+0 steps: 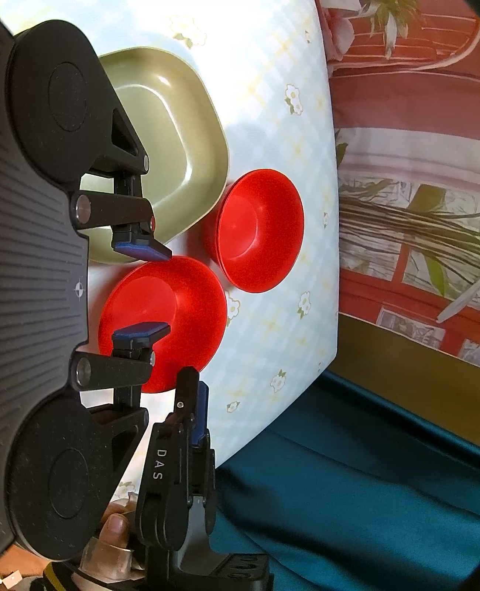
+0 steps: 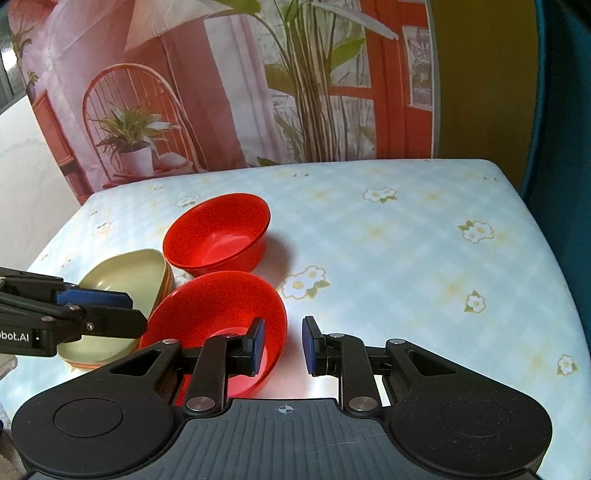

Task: Organize plates and bowls
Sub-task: 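Move the left gripper to the rim of a red bowl, then close the left gripper on the red bowl rim and lift it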

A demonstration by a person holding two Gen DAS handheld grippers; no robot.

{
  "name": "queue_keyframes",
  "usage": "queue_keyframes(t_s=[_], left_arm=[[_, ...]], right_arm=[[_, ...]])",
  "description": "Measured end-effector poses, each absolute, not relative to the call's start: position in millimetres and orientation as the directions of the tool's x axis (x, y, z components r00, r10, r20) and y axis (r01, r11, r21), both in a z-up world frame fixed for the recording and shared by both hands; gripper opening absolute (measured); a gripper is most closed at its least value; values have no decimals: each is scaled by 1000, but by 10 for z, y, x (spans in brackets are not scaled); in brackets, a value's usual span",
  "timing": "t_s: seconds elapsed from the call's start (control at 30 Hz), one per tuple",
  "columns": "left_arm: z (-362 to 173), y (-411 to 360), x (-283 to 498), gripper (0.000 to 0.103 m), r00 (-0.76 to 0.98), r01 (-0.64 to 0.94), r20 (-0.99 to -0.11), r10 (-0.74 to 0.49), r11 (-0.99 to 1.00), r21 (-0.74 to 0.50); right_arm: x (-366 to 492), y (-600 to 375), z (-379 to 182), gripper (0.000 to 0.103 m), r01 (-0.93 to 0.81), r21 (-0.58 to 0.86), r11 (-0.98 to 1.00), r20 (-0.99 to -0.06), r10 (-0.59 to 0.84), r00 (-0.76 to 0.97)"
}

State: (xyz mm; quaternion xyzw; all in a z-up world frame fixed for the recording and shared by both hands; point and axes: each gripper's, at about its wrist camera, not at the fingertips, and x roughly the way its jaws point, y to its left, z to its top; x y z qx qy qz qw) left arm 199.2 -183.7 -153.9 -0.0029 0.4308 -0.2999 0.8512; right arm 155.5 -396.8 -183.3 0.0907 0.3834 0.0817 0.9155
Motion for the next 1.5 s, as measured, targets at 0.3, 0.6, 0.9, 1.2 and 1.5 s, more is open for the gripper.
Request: queue_keyframes(t_s=[0.3, 0.6, 0.9, 1.2, 1.5], left_arm=[[-1563, -1820, 2000, 37, 447, 498, -733, -513, 823, -273], [-1591, -1825, 2019, 37, 427, 498, -732, -532, 814, -301], [-1619, -1862, 2042, 32, 409, 501, -735, -541, 806, -315], [-1600, -1795, 2086, 25, 398, 454, -718, -571, 803, -387], [-1656, -1754, 2215, 24, 371, 378, -717, -590, 801, -464]], right_arm=[[1554, -3963, -1874, 21, -89, 246, 965, -687, 238, 686], [1557, -3974, -1927, 7, -86, 259, 962, -688, 247, 682], [1553, -4015, -1958, 5, -70, 271, 960, -688, 244, 684], [1537, -4065, -1998, 5, -50, 281, 958, -689, 238, 685], [1556, -4055, -1998, 6, -42, 287, 957, -689, 236, 685]])
